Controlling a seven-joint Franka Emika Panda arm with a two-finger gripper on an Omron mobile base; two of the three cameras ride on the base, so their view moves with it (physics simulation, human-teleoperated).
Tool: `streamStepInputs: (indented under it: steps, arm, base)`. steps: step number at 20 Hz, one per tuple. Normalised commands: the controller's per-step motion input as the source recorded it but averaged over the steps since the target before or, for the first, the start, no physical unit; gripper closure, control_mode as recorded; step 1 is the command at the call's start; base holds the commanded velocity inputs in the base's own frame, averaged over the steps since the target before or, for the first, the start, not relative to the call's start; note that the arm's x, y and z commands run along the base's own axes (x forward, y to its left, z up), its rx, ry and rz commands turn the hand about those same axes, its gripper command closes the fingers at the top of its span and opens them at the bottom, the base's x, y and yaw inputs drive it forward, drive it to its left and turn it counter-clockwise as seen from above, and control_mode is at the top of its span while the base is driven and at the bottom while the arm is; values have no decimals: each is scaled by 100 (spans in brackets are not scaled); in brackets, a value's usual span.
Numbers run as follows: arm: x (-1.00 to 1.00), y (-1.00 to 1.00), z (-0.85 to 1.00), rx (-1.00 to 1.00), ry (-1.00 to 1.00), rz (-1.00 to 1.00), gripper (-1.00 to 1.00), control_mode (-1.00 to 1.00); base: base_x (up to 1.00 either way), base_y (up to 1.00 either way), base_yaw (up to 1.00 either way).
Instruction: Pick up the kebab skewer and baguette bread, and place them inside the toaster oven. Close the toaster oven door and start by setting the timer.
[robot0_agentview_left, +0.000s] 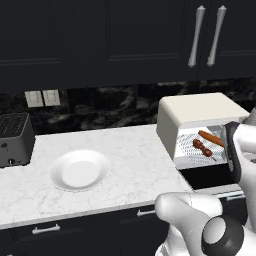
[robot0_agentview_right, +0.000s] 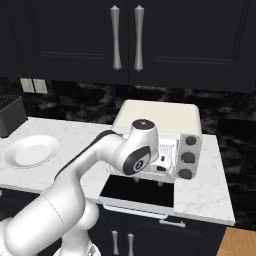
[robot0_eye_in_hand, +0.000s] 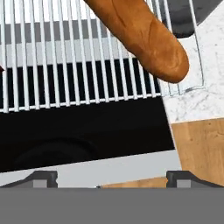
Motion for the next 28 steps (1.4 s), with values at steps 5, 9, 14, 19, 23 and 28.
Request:
streamStepInputs:
  steps: [5, 9, 14, 19, 23, 28]
  arm:
    - [12, 0, -55, 0, 2, -37, -100, -100]
    - [24, 0, -38, 4, 0, -32, -100, -100]
    - [47, 0, -26, 4, 0, -25, -100, -100]
    - [39, 0, -1, 4, 0, -19, -100, -100]
    - [16, -1, 0, 3, 0, -14, -100, -100]
    - [3, -2, 5, 1, 4, -7, -100, -100]
  base:
    - [0, 0, 0]
    - [0, 0, 0]
    - [0, 0, 0]
    - [0, 0, 0]
    - [0, 0, 0]
    - [0, 0, 0]
